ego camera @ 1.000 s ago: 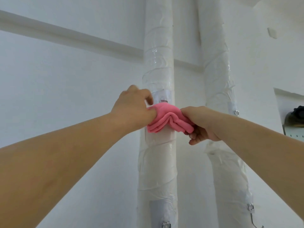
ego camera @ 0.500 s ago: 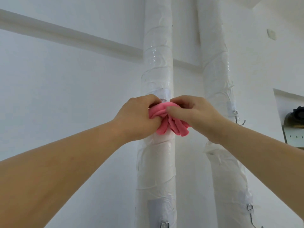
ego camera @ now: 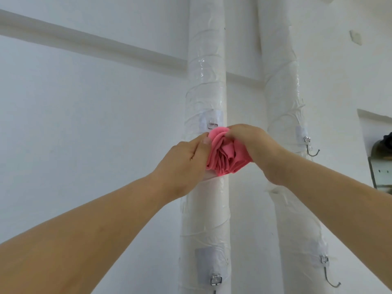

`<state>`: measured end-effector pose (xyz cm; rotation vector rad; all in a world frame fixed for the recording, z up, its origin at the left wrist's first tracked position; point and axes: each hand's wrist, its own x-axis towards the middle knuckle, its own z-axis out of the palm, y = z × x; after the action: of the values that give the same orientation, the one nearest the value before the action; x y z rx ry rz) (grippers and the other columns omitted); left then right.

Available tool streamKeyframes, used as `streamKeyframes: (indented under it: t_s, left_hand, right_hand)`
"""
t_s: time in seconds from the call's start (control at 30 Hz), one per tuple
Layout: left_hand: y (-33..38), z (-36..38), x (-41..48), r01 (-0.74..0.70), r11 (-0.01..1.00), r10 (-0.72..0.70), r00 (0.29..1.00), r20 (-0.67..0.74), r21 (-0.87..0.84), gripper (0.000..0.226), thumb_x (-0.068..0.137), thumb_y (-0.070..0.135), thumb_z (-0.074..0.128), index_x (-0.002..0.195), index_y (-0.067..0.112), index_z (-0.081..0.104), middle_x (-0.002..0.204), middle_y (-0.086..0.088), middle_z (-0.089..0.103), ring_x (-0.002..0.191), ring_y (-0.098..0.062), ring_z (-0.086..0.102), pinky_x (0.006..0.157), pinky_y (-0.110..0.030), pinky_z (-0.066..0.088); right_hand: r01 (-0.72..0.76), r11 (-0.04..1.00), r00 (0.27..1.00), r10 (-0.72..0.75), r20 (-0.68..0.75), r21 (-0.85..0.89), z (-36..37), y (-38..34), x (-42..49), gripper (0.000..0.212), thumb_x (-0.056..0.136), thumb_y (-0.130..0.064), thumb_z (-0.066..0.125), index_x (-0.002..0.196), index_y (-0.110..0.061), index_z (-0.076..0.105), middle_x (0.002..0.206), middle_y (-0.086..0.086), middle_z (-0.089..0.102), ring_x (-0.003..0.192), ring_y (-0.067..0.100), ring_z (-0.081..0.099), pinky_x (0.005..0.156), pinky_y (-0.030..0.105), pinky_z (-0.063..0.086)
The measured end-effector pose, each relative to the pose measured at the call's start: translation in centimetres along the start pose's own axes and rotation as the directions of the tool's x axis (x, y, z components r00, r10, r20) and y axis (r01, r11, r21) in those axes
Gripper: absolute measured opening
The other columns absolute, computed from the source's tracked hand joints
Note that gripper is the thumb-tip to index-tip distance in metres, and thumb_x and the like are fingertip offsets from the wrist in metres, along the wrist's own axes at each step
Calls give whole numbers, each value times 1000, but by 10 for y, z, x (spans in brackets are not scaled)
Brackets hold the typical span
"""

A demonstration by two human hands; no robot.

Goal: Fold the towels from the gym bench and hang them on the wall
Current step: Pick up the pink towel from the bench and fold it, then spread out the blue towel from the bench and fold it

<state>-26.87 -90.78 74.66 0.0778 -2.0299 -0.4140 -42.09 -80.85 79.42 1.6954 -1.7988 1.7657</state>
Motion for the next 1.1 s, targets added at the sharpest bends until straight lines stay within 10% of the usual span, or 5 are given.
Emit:
streamKeyframes:
  t_s: [0.17, 0.63, 0.8, 0.97, 1.1]
  left_hand:
    - [9, -17, 4, 37, 996, -40, 998, 39, 76, 34, 110, 33, 38, 133, 32, 62, 129, 9, 68, 122, -12, 60, 103, -24, 45]
    - [39, -40, 4, 102, 935, -100, 995, -23, 341, 51, 94, 39, 63, 143, 28, 50, 138, 6, 59, 127, -16, 57, 101, -31, 49]
    - [16, -48, -57, 169, 953, -120, 973, -198, 250, 49, 94, 40, 64, 140, 38, 51, 136, 23, 56, 127, -2, 53, 109, -31, 45]
    - [-18, -22, -150, 358, 930, -354, 933, -55, 84, 23, 96, 30, 65, 117, 38, 67, 112, 25, 66, 98, 9, 65, 76, -10, 47]
    - [-49, 5, -224, 455, 890, -457, 888, 55, 36, 23, 95, 22, 67, 113, 35, 70, 107, 23, 70, 93, 11, 65, 76, -8, 49]
  right_hand:
    - [-79, 987, 997, 77, 21, 138, -17, -10, -9, 35, 99, -46, 54, 99, -14, 69, 79, 0, 69, 80, 24, 63, 101, 52, 55]
    - [212, 836, 950, -297, -94, -506, -18, -33, -26, 34, 97, -32, 57, 130, -28, 64, 129, -8, 65, 122, 15, 60, 107, 39, 48]
    - [345, 748, 732, -593, -336, -567, -10, -19, -108, 22, 94, -28, 55, 111, -27, 69, 113, -13, 65, 109, 16, 62, 88, 37, 52]
    - [183, 953, 968, -217, -123, -242, 50, 29, -195, 16, 92, -44, 58, 108, -40, 61, 96, -20, 66, 79, 6, 68, 72, 35, 57]
    - [-44, 910, 966, 144, 215, -413, 92, 78, -232, 35, 90, -56, 62, 124, -48, 56, 99, -21, 69, 73, 5, 70, 79, 39, 61]
